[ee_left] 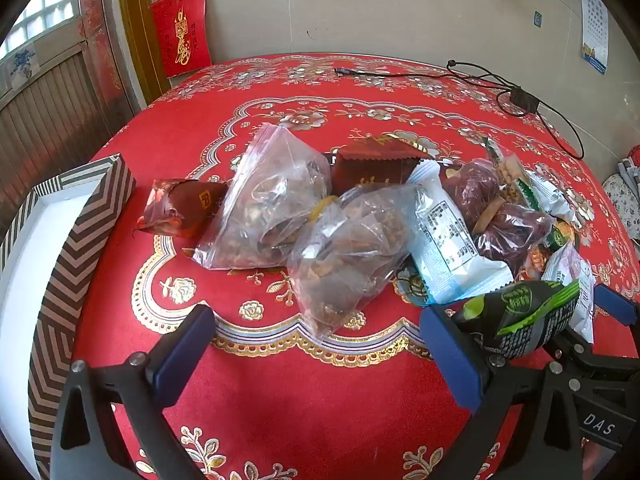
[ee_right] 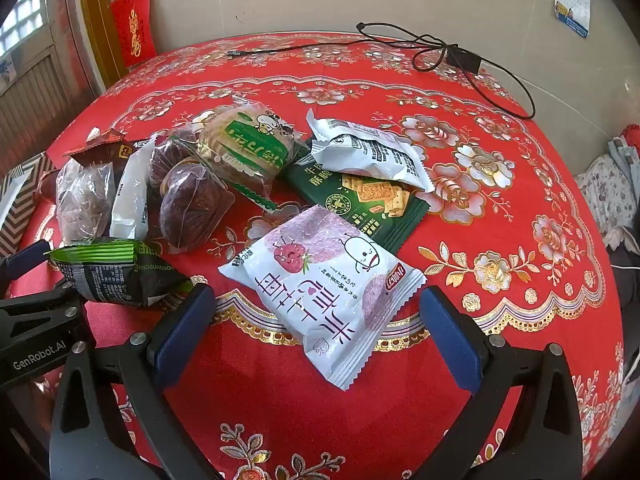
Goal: Organize snacks
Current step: 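Reach the left tool toward the red foil candy packet in the pile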
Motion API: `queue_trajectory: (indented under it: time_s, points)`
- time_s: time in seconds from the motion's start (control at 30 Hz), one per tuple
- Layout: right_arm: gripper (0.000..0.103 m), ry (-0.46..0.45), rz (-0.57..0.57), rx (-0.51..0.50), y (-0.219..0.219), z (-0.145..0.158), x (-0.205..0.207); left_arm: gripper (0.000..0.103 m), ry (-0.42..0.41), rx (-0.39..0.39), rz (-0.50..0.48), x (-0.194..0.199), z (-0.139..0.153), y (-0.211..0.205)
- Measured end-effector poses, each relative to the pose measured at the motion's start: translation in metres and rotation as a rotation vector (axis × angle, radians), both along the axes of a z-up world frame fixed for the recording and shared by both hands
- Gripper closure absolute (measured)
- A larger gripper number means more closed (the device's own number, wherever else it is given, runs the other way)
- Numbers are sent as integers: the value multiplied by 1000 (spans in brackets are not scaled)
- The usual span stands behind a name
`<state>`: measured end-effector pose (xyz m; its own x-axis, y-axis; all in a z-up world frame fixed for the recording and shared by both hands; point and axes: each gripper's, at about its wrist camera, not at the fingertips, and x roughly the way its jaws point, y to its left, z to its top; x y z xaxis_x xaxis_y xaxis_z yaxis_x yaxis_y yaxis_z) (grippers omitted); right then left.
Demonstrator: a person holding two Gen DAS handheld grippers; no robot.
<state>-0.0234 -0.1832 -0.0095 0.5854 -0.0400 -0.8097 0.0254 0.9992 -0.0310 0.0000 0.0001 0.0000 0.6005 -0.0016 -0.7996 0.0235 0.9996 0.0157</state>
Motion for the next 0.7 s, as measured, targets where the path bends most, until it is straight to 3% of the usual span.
queue_trajectory:
  time_s: [0.2, 0.3, 0.4, 0.7]
  points:
    - [1, 3, 11, 7, 0, 2, -4, 0, 15, -28, -13, -8, 3, 6]
    - [1, 11, 36, 33, 0, 4, -9, 0, -4, -6, -21, -13, 13, 10]
    - [1, -30, 51, 12, 3, 16, -23, 0, -53, -2, -7, -19, 27, 17]
    - [1, -136, 98, 54, 21, 48, -41, 0, -79, -28, 3, -27, 40, 32]
